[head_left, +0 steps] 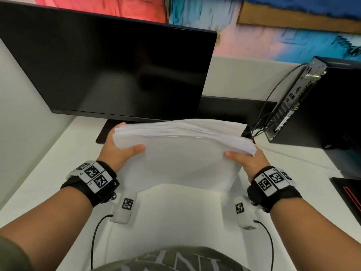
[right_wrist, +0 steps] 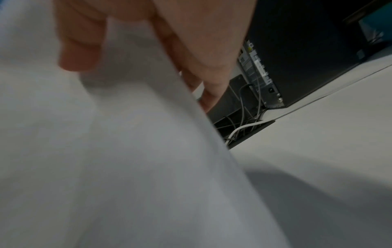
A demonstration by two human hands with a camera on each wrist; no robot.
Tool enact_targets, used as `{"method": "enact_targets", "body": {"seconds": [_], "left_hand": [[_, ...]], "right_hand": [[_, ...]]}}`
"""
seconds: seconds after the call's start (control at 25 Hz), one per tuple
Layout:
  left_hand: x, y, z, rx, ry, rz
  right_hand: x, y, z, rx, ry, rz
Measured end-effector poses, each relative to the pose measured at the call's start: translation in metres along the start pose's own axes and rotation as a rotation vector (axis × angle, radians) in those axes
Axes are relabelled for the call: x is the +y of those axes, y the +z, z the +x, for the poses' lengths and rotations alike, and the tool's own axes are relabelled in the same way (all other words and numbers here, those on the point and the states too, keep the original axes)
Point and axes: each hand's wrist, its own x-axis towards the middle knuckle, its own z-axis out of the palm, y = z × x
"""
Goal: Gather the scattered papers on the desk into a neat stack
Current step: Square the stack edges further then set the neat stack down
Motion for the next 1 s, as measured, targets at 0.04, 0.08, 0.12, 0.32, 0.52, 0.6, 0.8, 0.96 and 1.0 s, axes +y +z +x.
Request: {"method": "enact_targets", "body": {"seconds": [0.04,0.08,0.12,0.32,0.52,0.6,0.8,0.96,1.0], "left_hand": [[-0.003,0.002,0.0,0.013,-0.026,0.033],[-0.003,0.004,-0.001,0.037,-0.053,0.03],[-0.001,0.007,-0.003,0.058,-0.082,0.015],[0.0,-0.011,-0.002,-0.272,0.007,0.068],[0.003,-0.028,-0.004,-0.416,0.067,0.185],[0.006,-0.027,-0.005,-0.352,0.032,0.14],[0.026,0.01,-0.026,-0.022,0.172,0.138],[0.035,0.021,-0.034,0.084,0.278,0.01],[0.033,0.02,-0.033,0.068,0.28,0.008]], "right_hand": [[0.0,0.006,0.001,0.035,0.027,0.053],[0.0,0.01,0.001,0.054,0.047,0.096],[0.002,0.014,0.001,0.076,0.049,0.116],[-0.005,0.01,-0.005,0.023,0.004,0.139],[-0.001,-0.002,-0.01,-0.107,-0.012,-0.06],[-0.002,0.002,-0.015,-0.132,0.01,-0.071],[-0.016,0.032,-0.033,0.34,0.01,0.121],[-0.022,0.044,-0.055,0.494,-0.148,0.169],[-0.02,0.043,-0.059,0.494,-0.157,0.155]]}}
